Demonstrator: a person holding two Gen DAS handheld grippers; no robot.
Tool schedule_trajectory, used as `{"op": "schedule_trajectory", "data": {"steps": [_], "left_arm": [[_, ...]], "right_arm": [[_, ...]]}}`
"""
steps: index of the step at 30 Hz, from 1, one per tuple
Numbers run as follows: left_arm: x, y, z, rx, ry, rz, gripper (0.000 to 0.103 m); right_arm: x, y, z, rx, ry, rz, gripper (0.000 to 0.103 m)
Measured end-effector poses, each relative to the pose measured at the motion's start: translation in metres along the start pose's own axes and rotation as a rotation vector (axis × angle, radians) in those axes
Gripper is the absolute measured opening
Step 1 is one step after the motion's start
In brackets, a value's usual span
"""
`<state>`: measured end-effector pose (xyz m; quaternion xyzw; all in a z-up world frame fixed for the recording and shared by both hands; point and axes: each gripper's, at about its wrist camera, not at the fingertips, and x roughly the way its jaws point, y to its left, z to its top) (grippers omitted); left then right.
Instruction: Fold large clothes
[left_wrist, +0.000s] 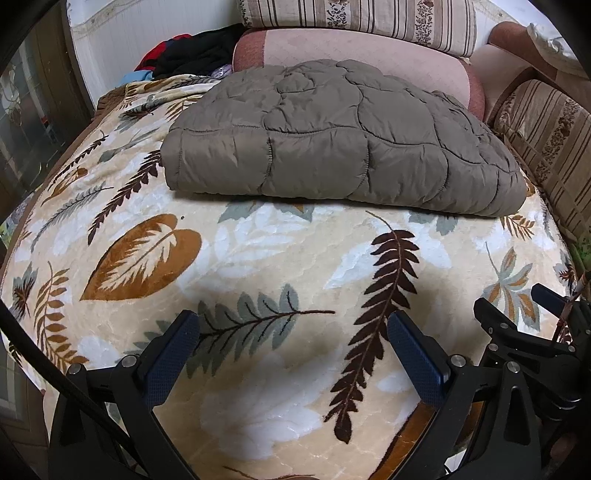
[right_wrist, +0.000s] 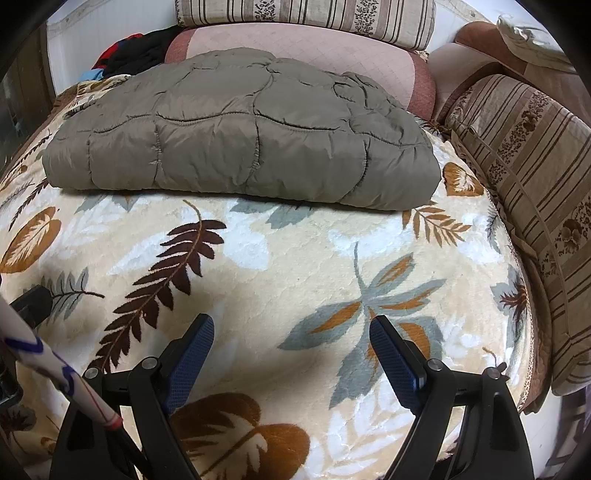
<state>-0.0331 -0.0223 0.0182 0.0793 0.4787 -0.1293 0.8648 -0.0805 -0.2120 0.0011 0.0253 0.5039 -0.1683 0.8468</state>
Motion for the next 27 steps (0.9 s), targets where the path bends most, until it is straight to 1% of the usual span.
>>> {"op": "schedule_trajectory", "data": {"steps": [9,13,20,27], "left_arm": [[-0.001,0.017,0.005,-0.024,-0.040,0.063,0.101],[0.001,0.019,0.005,-0.036,-0.031,0.063,0.101],[0.004,0.011,0.003,-0.012,-0.020,0.049,0.101],[0.008,0.010,0.002,-0.012,-0.009,0.043,0.101]], "right_arm": [[-0.002,0.002,0.000,-0.008,-0.009,-0.001,0.090],[-0.001,0.002,0.000,-0.009,-0.006,0.006,0.090],[0.002,0.001,0.000,-0.004,0.001,0.019,0.090],[0.006,0.000,-0.001,0.002,0.011,0.022,0.090]]}}
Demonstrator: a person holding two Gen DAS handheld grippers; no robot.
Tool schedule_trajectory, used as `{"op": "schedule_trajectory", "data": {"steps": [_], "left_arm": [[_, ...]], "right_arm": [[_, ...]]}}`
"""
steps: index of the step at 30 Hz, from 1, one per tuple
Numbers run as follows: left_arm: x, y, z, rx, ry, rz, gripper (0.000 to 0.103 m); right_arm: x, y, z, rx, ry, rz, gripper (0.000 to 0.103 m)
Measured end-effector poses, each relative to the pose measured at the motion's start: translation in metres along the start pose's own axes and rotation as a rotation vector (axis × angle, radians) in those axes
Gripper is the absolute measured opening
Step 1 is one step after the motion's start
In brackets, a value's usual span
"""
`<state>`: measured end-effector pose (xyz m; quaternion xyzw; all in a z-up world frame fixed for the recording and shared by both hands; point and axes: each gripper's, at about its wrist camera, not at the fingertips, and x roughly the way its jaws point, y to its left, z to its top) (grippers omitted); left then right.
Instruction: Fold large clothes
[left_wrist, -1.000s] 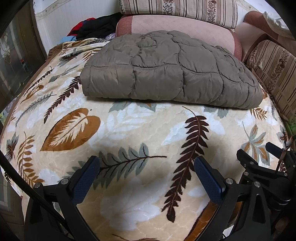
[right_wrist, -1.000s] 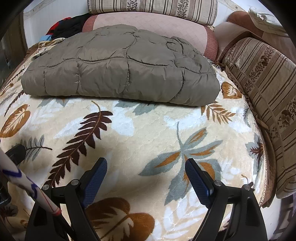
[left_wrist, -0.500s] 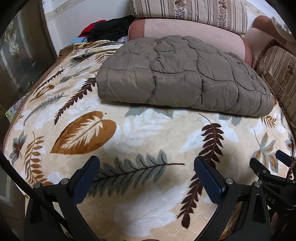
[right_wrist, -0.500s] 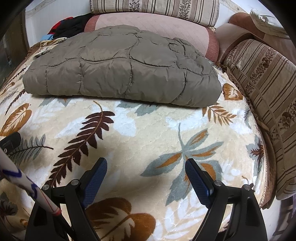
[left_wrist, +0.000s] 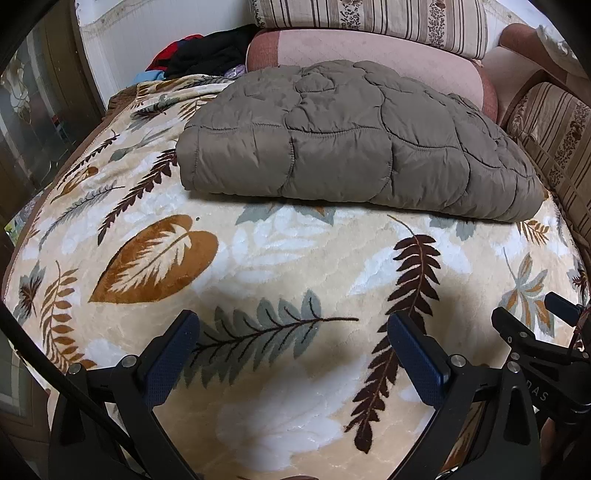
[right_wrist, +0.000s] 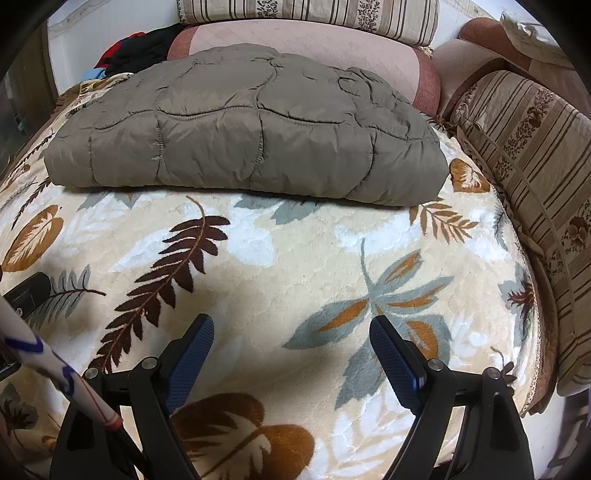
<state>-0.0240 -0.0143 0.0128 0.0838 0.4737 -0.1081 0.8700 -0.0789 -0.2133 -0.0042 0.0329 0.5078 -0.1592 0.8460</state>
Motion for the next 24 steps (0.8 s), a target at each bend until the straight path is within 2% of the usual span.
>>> {"op": "schedule_trajectory", "data": {"steps": [24], "left_arm": [[0.0033,-0.0101,-0.0010,0.030,0.004,-0.020,0.101]], "right_arm": [[-0.0001,0.0009,0.0026,0.007,-0.024,0.008,0.090]]}}
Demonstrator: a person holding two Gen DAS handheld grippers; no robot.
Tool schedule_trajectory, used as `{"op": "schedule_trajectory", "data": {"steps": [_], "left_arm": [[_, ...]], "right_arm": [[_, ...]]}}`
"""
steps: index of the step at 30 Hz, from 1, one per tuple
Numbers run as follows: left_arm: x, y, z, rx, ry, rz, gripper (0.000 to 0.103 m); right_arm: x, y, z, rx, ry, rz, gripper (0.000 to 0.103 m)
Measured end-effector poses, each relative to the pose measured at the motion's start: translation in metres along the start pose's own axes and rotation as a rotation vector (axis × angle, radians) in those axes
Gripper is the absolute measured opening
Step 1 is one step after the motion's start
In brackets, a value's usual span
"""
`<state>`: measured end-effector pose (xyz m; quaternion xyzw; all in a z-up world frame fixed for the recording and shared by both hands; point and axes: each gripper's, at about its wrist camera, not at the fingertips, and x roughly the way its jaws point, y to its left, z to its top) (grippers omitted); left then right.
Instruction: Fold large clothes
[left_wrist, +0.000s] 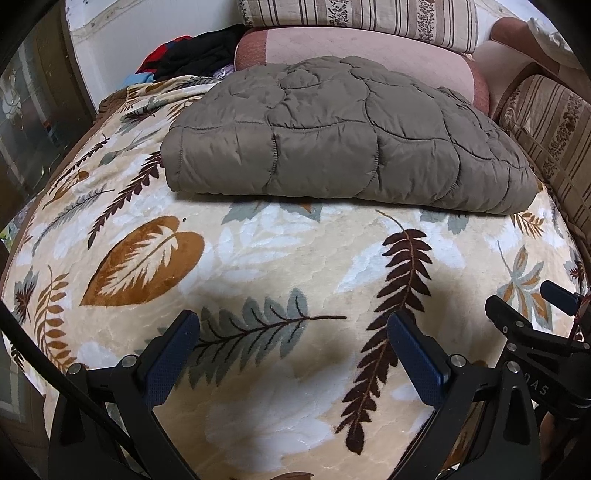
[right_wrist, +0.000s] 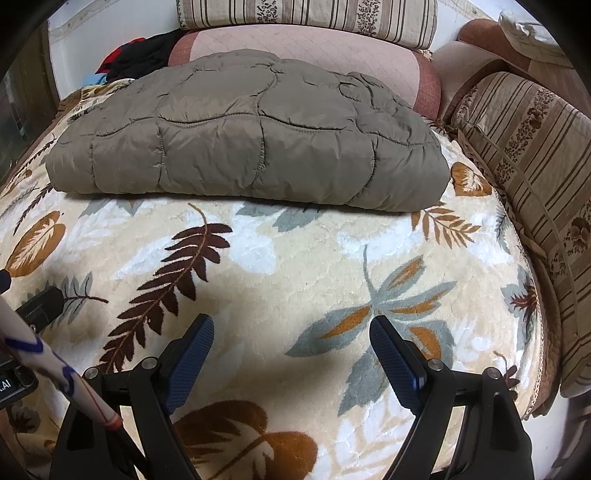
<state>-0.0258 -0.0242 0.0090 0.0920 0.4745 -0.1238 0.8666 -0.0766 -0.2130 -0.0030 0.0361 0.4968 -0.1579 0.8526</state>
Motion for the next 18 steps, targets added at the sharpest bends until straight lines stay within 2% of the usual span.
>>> {"op": "schedule_trajectory", "data": {"steps": [18], "left_arm": [[-0.010,-0.008,-0.002,0.033,-0.058,0.004,0.101]], "right_arm": [[-0.004,-0.001,0.000,0.005,-0.016,-0.011,0.090]]}}
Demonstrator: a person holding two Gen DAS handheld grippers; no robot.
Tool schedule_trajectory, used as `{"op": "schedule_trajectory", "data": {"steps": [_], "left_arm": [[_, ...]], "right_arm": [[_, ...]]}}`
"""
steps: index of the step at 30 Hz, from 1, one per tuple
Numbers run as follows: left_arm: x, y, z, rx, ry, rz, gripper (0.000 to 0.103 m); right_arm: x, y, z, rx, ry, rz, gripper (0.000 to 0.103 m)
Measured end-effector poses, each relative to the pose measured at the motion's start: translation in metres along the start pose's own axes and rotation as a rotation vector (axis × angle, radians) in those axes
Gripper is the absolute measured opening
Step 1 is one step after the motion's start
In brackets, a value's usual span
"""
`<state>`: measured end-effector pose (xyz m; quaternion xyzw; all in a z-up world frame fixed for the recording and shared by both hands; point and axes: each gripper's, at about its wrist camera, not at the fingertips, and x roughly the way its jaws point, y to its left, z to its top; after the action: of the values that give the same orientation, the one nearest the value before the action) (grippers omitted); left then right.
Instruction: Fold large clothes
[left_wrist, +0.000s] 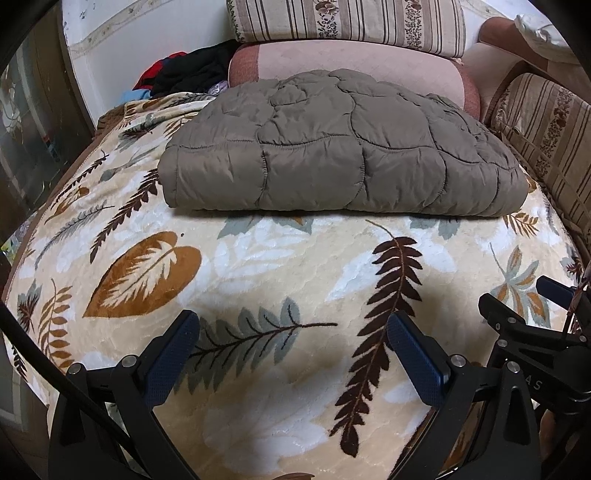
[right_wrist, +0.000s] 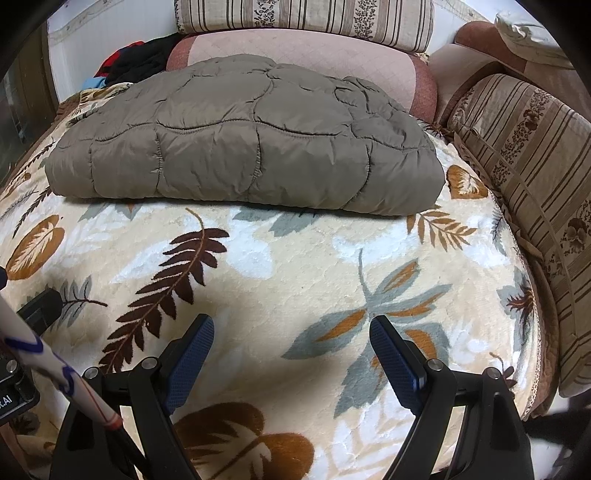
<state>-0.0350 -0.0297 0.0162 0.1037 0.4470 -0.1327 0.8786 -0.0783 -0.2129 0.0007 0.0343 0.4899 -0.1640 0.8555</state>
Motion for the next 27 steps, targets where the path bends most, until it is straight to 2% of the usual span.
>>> {"op": "schedule_trajectory", "data": {"steps": [27], "left_arm": [[0.0033,-0.0014,-0.0038,-0.002,0.021,-0.030,0.101]], "right_arm": [[-0.0008,0.0035,-0.0015,0.000,-0.004,0.016,0.090]]}}
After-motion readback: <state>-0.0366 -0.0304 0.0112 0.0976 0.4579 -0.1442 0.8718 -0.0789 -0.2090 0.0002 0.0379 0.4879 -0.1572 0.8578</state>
